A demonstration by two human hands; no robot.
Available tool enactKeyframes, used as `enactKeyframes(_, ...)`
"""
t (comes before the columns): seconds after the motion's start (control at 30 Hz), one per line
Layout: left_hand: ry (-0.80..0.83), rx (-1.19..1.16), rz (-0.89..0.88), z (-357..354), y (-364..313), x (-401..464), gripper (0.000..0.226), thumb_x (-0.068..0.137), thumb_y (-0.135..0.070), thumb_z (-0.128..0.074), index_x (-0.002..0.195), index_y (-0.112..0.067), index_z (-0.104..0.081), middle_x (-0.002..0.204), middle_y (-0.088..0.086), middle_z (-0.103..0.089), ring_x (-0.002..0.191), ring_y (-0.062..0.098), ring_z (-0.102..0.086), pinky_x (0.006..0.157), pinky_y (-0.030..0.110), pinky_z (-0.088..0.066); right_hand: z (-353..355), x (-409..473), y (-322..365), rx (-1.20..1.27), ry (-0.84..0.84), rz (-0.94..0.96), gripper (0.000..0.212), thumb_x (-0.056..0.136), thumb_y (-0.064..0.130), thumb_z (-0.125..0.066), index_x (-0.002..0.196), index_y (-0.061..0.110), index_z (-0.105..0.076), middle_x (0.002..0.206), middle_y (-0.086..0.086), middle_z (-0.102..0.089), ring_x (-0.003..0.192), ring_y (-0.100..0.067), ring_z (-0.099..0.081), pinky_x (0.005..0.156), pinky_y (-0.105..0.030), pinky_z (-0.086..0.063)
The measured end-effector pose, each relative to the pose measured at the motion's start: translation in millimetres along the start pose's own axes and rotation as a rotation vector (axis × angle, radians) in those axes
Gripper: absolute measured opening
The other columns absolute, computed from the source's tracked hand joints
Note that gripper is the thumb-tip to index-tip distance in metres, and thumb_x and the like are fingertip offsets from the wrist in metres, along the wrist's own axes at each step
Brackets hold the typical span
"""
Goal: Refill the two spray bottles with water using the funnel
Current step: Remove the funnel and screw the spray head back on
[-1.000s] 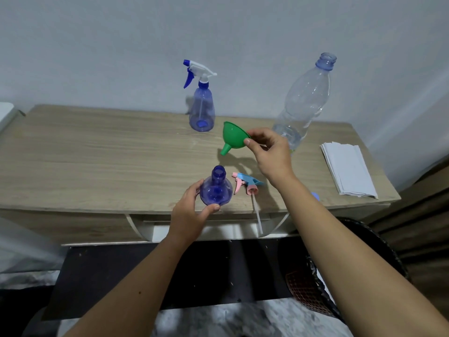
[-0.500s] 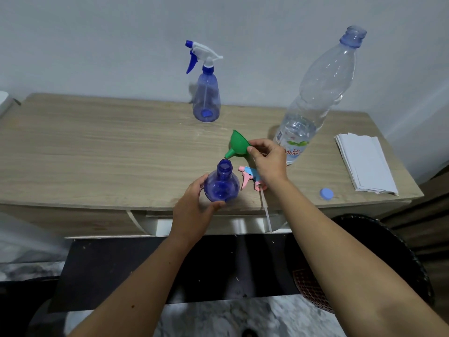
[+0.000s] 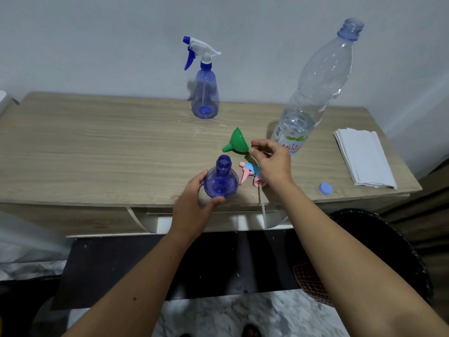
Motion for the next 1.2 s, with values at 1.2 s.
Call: enactKeyframes(1.2, -0.025, 0.017, -0.085, 1, -1, -4, 0.077, 0.082, -0.036, -0.090, 0.148, -0.020, -0.054, 0.140, -0.008, -0.065, 0.124, 0.010, -0.063, 0.106, 0.037, -0.053, 60, -47, 24, -0.086, 0.353, -0.004, 0.059, 0.079, 0.009, -0.092, 0.129, 0.017, -0.061, 0.104, -0.009, -0.069, 0.074, -0.009, -0.067, 0.076, -0.029, -0.061)
Point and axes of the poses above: each hand's wrist, its own x-axis towards the middle knuckle, its own z-axis out of the back of the hand, y = z × x, the point moved 3 cm from there along x, towards the middle knuckle
